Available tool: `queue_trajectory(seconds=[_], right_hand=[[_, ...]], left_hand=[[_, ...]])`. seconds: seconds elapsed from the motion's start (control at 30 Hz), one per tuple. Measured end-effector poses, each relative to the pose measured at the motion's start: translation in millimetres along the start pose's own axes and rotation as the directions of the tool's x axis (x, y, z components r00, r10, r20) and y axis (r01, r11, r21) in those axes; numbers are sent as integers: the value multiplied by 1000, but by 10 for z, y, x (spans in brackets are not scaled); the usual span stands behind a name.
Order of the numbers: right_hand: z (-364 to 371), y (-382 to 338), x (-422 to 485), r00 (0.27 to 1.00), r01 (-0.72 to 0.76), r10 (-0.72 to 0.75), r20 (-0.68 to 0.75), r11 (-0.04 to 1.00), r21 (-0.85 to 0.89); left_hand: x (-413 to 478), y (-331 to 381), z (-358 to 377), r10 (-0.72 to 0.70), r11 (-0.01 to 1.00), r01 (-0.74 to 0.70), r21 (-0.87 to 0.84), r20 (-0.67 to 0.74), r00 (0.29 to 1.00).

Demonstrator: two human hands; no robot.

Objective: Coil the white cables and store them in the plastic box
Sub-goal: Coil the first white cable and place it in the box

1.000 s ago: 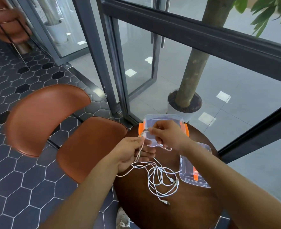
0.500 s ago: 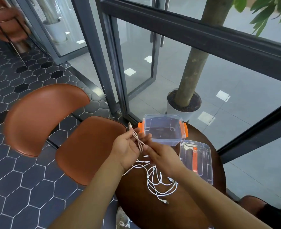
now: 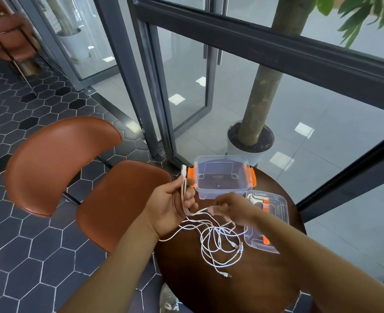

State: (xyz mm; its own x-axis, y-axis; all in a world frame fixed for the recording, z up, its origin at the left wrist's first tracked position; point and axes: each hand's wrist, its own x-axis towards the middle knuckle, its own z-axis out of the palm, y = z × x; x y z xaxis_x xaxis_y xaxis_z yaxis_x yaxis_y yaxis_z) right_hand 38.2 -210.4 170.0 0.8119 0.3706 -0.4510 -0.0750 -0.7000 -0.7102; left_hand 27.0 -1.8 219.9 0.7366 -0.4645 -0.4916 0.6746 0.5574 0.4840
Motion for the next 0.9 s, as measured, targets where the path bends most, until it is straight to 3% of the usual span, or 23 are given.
queue_trajectory(seconds=[0.13, 0.23, 0.37, 0.57, 0.67, 0.77, 0.83, 0.9], right_hand=[[-296, -149, 147, 998, 66, -57, 40, 962, -263], [-403, -380, 214, 988, 123, -148, -55, 940, -319], [-391, -631, 246, 982, 123, -140, -124, 983, -134], [-304, -814, 99, 983, 52, -30, -180, 991, 120], [-188, -874, -26, 982, 88, -73, -173, 993, 81], [-14, -869, -86, 975, 147, -164, -150, 982, -116], [106, -819, -115, 950, 164, -223, -217, 951, -261], [207, -751, -140, 914, 173, -259, -311, 945, -278]], left_hand=[[-45, -34, 38, -89, 972, 84, 217, 12, 996], [-53, -44, 64, -108, 932, 110, 344, -26, 994], [-51, -42, 80, -92, 898, 116, 425, -75, 993], [0, -66, 74, 61, 865, 13, 501, -132, 989], [56, -109, 33, 139, 894, -46, 445, -179, 974], [113, -159, 1, 162, 966, -110, 236, -213, 963], [147, -179, -3, 143, 988, -126, 93, -208, 968], [172, -176, -2, 126, 992, -129, -9, -181, 975]])
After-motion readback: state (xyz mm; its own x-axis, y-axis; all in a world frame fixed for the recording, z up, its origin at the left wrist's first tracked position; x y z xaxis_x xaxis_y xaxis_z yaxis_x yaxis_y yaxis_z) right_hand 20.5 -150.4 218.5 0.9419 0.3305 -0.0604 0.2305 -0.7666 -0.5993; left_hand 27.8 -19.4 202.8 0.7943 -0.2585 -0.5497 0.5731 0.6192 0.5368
